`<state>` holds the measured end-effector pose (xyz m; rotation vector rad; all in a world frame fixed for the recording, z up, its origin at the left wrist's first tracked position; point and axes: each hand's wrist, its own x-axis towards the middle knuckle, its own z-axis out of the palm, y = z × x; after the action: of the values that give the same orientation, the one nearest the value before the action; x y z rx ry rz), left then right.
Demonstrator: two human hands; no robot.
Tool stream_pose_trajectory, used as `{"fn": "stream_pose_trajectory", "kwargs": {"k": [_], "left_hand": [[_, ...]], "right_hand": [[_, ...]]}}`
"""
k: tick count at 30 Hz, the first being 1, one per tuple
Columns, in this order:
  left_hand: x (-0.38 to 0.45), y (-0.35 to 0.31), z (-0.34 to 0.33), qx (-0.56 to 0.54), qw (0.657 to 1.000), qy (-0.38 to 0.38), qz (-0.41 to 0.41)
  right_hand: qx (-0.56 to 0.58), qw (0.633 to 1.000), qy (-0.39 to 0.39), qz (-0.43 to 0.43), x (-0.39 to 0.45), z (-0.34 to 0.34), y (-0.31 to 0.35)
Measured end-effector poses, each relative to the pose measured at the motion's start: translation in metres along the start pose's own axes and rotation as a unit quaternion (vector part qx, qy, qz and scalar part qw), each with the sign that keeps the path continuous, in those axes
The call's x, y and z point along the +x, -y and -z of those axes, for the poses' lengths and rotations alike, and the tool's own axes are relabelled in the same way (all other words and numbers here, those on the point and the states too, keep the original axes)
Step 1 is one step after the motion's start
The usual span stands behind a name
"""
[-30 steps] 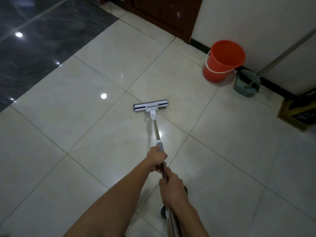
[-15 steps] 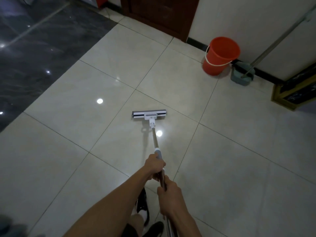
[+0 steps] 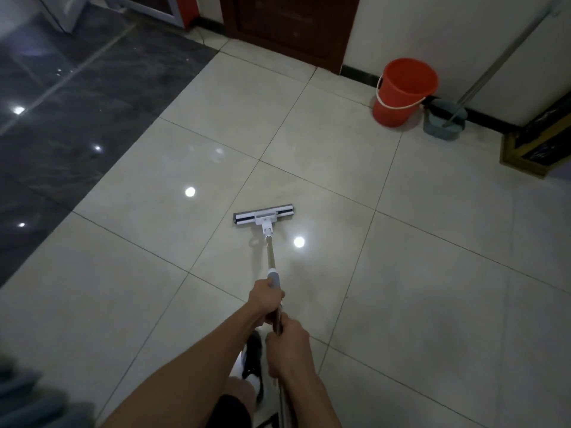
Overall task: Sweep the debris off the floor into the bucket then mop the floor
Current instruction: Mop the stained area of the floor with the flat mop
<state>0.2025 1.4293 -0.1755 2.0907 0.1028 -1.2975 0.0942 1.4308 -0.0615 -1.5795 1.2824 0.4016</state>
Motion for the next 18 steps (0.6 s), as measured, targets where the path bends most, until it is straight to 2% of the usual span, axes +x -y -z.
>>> {"fn": "stream_pose_trajectory", "kwargs": {"k": [7, 18], "left_hand": [[0.043, -0.055, 0.053, 0.013, 1.000, -0.001, -0.015], [0.191, -0.164, 0.154, 0.042, 0.997, 0.049, -0.044]], "right_hand": [[0.019, 0.999, -0.024, -0.012, 0.047, -0.014, 0.072], [0.117, 0.991, -0.053, -0.036, 0.160, -0.042, 0.231]]}}
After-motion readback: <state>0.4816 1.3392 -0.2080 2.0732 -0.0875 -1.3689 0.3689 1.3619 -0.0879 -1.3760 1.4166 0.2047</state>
